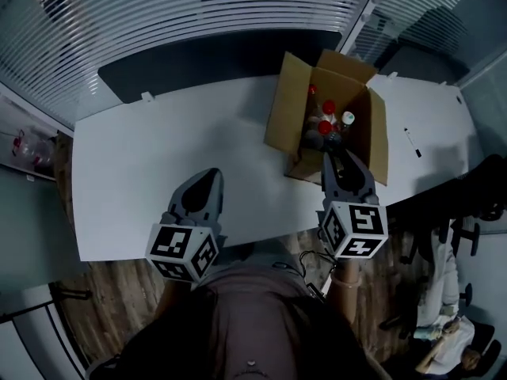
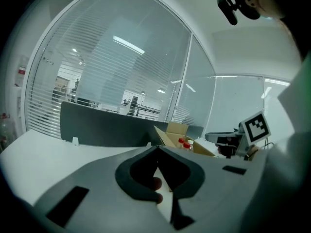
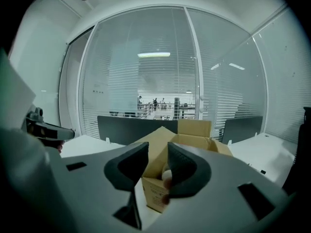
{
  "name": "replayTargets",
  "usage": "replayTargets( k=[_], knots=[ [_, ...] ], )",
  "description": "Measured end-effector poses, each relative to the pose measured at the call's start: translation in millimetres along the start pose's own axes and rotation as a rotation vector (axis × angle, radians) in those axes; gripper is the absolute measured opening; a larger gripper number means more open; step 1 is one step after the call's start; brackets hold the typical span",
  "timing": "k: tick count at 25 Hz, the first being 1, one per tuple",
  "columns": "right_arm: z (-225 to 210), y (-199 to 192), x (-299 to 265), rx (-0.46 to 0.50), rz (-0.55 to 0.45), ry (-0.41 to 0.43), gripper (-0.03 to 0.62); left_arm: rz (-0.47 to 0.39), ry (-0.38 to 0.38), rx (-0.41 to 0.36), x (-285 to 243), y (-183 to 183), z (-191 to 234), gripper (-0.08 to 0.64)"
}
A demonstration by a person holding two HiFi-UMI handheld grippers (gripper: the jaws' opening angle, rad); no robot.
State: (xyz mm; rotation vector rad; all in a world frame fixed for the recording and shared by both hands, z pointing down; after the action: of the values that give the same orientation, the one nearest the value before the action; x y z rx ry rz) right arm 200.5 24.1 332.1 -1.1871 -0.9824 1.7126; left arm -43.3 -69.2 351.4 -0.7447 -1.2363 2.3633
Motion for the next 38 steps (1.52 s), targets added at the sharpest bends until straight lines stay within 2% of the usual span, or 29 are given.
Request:
replayTargets(
  k=[13,21,30,38],
  knots=[
    [-33.6,-13.4,-72.5,0.085,0.119,0.086,0.140,-0.030,0.113,0.022,-29.6,12.6,0.9,0.009],
    [-42.9,-33.0,-103.4,0.086,0.185,0.187,0.176,-0.022,0.146,0.026,-53.8,11.2,-7.4,0.009],
    [-40.5,-55.2,-126.2,0.109,0.303,0.321,0.181,-0.013,0.189,0.031,-70.2,4.8,-19.3,0.009],
    [-44.9,-63.3,-132.2,0.098,0.332,0.353,0.179,-0.030,0.247,0.042,-69.2,-4.0,-26.9,0.009]
  ],
)
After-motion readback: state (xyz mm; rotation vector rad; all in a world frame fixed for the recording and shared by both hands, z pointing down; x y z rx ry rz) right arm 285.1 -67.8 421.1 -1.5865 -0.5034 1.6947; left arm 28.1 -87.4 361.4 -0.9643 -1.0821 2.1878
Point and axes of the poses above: the fingertips, and each gripper's own axes: x backward along the fingers, z to its left, y out of its top, the point moved 6 cm from there along x, backward along the fingers, and after that the axes turned 13 degrees about x, right-handed, at the moved point
